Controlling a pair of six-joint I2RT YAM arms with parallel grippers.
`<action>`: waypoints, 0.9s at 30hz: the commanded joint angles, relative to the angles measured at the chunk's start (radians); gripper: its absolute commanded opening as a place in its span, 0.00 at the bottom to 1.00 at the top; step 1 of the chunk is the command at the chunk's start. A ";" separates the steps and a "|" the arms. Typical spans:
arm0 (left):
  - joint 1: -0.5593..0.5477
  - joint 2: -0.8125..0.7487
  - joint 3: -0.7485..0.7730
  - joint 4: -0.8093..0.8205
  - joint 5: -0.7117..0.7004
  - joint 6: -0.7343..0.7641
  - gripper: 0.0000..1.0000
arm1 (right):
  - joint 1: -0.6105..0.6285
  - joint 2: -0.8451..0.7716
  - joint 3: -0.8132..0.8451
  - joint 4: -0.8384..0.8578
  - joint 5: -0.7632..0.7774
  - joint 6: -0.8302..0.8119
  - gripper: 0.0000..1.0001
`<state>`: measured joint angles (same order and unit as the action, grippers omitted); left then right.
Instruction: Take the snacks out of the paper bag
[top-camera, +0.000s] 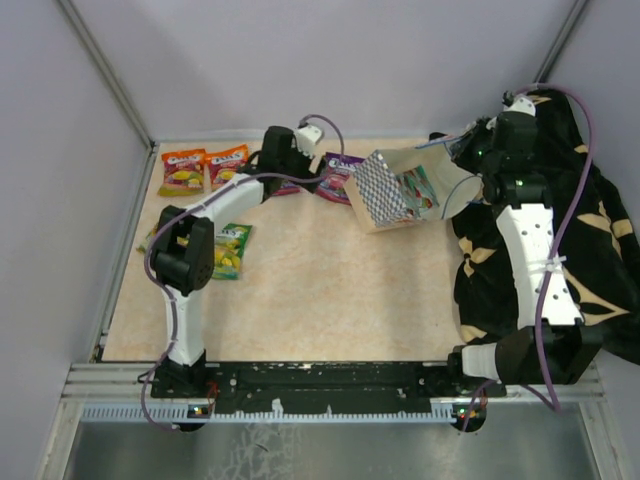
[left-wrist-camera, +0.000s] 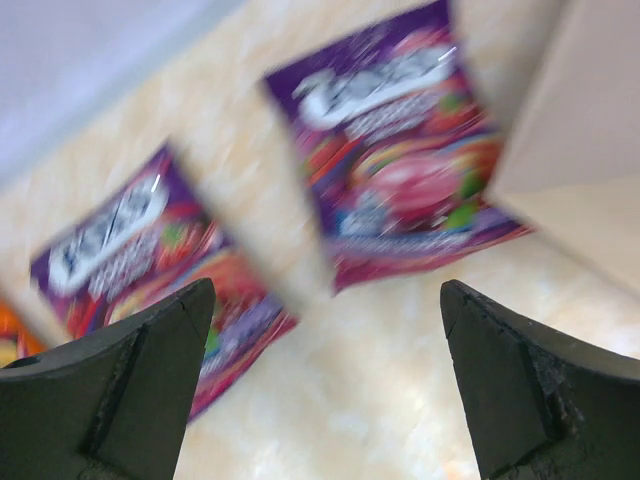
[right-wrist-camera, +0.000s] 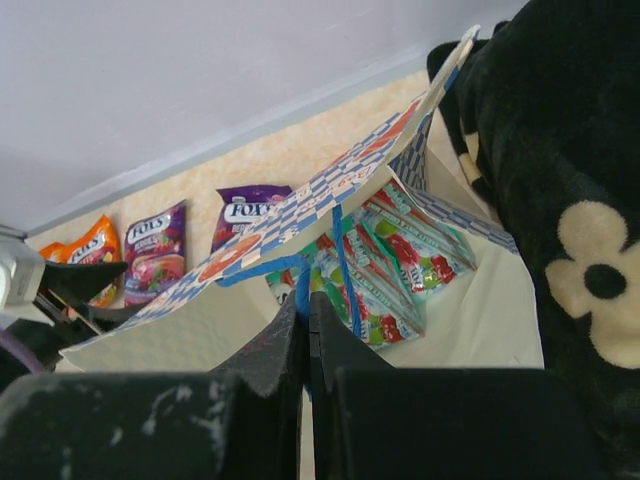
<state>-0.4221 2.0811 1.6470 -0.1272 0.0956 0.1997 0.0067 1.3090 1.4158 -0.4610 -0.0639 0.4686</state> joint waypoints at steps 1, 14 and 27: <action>-0.064 0.005 -0.031 0.204 0.116 0.179 1.00 | -0.001 -0.026 0.106 0.018 0.041 -0.029 0.00; -0.039 0.305 0.312 0.002 0.390 0.347 1.00 | -0.024 -0.088 0.090 -0.014 0.054 -0.049 0.00; -0.041 0.398 0.362 -0.017 0.384 0.225 1.00 | -0.047 -0.103 0.043 -0.001 0.021 -0.030 0.00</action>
<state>-0.4583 2.4538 2.0064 -0.1509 0.4995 0.5018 -0.0315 1.2388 1.4563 -0.5064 -0.0357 0.4454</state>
